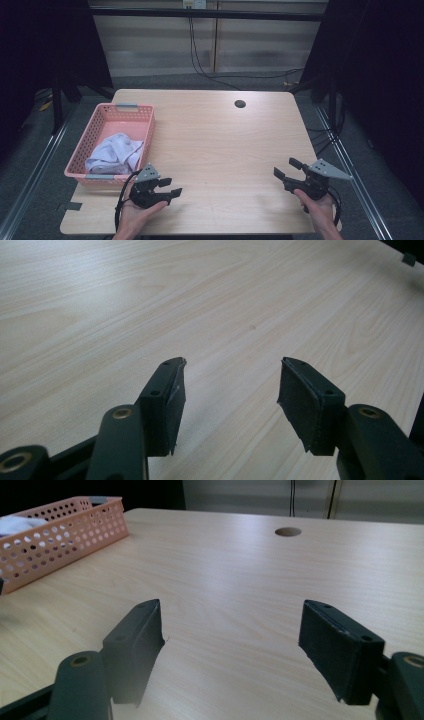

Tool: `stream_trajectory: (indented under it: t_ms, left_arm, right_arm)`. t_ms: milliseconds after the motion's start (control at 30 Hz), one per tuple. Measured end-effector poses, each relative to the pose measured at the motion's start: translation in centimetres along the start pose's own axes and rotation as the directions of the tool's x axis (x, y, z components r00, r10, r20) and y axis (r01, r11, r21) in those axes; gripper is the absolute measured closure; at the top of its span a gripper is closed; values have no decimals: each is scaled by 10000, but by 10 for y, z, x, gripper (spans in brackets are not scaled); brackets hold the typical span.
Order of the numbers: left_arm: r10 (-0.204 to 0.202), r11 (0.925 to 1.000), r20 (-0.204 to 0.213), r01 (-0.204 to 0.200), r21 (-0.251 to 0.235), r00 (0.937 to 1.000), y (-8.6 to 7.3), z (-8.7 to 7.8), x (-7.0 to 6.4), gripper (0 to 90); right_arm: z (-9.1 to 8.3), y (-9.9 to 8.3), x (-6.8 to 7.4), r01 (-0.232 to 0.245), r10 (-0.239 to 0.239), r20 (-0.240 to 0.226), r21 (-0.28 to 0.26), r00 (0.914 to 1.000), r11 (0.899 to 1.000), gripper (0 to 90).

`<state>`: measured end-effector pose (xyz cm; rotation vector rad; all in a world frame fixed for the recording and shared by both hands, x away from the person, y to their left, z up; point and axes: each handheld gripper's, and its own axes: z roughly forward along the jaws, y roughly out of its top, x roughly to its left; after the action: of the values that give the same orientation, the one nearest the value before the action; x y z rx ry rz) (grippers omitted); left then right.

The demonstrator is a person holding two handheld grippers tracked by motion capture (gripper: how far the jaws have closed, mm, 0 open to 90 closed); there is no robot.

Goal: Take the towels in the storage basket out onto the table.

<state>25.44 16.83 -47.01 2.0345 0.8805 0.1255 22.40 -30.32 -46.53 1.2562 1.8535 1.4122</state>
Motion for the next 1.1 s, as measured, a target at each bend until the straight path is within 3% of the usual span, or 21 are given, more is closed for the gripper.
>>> stream_trajectory:
  t_ms: [100,167,200,267,433,500,667,933,1033,1100]
  left_arm:
    - [-39,10000,22,39,-72,10000,0,0,-1,421]
    - [-103,9999,-97,103,-47,9999,1,2,-1,380]
    - [-91,10000,-109,91,-19,9999,1,2,-1,368]
    - [-141,9999,-139,141,-14,9998,2,3,0,362]
    - [-188,9998,-67,188,-25,9998,3,1,2,353]
    - [-460,9982,37,461,-371,9989,3,-5,2,357]
    - [-303,9982,58,306,-519,9995,9,-20,2,399]
    - [-434,9951,-576,380,-916,9974,20,-51,11,385]
    - [-964,9917,-809,887,-932,9920,22,-54,18,422]
    - [-947,9921,-819,873,-898,9921,23,-56,20,414]
  right_arm:
    - [-1,0,-1,-110,108,61,475,9999,9988,256]
    - [0,0,-3,-388,420,-428,727,9982,9966,256]
    - [0,0,-3,-349,386,-439,822,9983,9960,256]
    - [-2,0,-3,-204,246,-517,802,9984,9966,256]
    - [-4,-1,-4,-397,437,-473,825,9979,9958,249]
    - [-5,0,-4,-543,575,-408,753,9975,9957,250]
    - [-8,0,4,-204,249,-566,797,9981,9966,250]
    - [-2,-1,11,-77,196,-877,1337,9960,9910,243]
    - [1,-1,10,27,108,-881,1523,9961,9883,224]
    - [2,-1,10,-11,151,-854,1617,9962,9868,219]
